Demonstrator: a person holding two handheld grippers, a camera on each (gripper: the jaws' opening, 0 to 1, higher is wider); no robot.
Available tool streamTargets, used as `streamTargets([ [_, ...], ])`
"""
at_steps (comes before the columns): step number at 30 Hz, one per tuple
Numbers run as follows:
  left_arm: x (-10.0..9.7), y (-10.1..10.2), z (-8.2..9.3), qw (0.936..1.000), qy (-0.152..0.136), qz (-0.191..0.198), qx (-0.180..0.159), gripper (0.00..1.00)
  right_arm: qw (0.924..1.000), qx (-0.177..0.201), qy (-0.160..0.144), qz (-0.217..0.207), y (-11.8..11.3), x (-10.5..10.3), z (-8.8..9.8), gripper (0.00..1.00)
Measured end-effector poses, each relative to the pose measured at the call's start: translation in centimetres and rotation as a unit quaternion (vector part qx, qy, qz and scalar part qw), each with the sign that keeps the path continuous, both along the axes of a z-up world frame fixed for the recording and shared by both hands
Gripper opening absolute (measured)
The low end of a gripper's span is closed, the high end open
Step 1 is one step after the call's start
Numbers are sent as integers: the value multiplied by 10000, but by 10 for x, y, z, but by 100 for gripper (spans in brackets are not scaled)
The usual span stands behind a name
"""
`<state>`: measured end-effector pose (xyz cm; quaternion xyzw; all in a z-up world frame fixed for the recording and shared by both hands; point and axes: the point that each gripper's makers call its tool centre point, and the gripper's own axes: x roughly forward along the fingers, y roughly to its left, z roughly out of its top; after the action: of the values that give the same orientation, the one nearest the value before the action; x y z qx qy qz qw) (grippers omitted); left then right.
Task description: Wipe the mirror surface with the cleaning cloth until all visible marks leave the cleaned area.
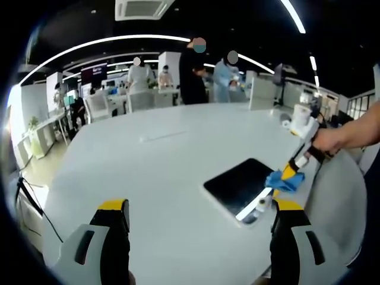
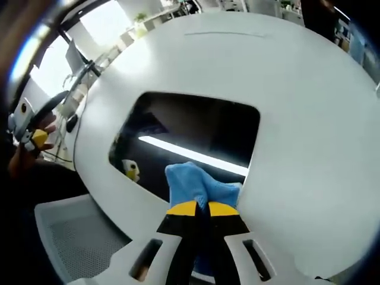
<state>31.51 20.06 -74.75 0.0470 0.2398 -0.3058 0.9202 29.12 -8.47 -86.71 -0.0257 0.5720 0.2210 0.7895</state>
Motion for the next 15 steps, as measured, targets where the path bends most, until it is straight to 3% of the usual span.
streamTargets([
  [15,-3,2,-3,10000,25,44,14,100,9999,-107,-65,-54,-2,18,-1,0],
])
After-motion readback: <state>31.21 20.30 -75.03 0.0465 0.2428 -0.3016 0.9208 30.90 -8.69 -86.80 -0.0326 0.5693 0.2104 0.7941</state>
